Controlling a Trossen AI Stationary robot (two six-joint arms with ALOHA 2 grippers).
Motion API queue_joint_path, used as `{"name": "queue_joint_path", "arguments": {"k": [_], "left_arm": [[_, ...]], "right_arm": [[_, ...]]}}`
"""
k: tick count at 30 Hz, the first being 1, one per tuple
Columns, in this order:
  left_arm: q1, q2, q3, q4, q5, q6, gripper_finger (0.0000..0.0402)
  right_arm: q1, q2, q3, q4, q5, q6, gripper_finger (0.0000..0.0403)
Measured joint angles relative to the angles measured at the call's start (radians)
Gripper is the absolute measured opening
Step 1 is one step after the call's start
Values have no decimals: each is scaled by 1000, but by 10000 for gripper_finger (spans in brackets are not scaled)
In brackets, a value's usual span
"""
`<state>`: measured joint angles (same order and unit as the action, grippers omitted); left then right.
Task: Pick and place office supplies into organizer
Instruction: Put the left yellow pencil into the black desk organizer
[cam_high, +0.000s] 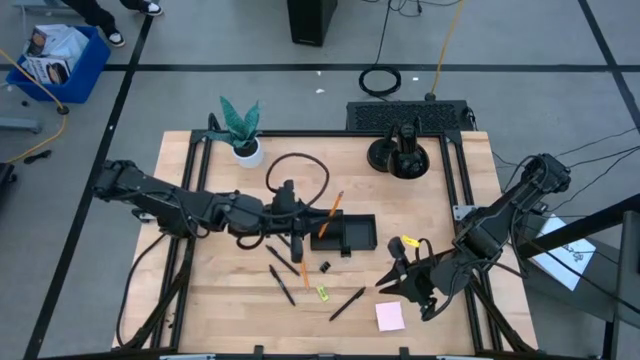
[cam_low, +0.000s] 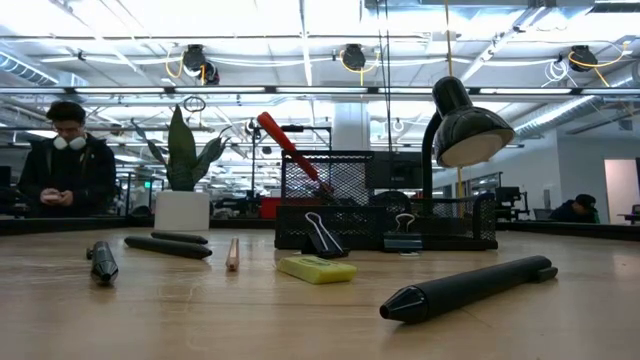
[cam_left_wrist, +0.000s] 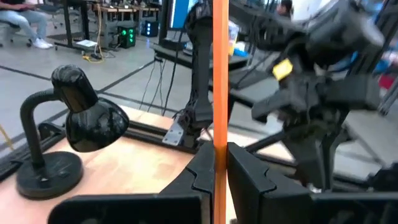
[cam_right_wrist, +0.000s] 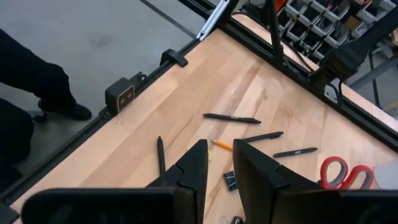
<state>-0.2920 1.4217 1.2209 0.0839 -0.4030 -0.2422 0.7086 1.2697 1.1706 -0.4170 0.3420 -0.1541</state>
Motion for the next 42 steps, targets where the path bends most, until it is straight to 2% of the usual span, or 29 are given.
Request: {"name": "queue_joint_path", "arguments": {"k": [15, 25, 42], "left_arm": [[15, 20, 0, -5, -17, 133, 31], [17, 19, 0, -7, -18, 193, 31], [17, 19, 0, -5, -17, 203, 31]], "right_arm": [[0, 0, 0, -108, 1, 38, 70], [0, 0, 0, -119, 1, 38, 70], [0, 0, 0, -119, 1, 38, 70]]}}
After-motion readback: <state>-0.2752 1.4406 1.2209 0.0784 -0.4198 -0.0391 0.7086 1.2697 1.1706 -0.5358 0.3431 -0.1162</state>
